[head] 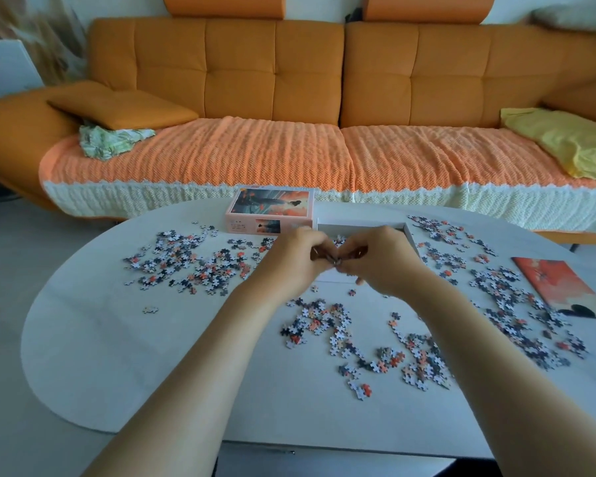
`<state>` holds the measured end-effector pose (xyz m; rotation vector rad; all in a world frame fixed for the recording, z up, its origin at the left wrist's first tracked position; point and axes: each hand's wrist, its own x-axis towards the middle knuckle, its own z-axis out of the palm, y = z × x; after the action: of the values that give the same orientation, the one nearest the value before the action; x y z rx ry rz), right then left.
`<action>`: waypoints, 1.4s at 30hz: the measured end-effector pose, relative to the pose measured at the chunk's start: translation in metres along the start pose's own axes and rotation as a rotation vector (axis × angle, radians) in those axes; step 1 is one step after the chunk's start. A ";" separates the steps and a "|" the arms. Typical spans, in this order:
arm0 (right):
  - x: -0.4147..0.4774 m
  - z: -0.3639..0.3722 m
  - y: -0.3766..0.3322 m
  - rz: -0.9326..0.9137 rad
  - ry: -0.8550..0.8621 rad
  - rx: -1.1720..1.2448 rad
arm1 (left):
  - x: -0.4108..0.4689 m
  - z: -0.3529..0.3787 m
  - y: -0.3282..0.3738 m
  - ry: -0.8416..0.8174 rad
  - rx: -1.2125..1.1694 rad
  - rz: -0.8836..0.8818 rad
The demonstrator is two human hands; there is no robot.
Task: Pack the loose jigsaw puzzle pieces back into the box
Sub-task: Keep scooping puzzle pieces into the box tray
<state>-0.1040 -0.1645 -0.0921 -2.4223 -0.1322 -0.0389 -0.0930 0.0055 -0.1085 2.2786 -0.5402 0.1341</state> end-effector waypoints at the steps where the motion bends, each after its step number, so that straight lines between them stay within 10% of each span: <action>1: 0.004 -0.001 0.003 -0.001 0.040 0.026 | 0.006 0.002 -0.001 0.020 -0.008 0.009; 27: 0.015 0.004 0.025 -0.204 0.181 -0.211 | 0.004 0.017 -0.027 0.070 0.328 0.156; 42: -0.037 0.025 0.028 -0.176 -0.280 -0.414 | -0.053 0.031 -0.028 -0.164 0.401 0.087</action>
<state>-0.1383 -0.1721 -0.1320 -2.8105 -0.5093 0.2135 -0.1310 0.0179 -0.1628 2.6725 -0.7536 0.1060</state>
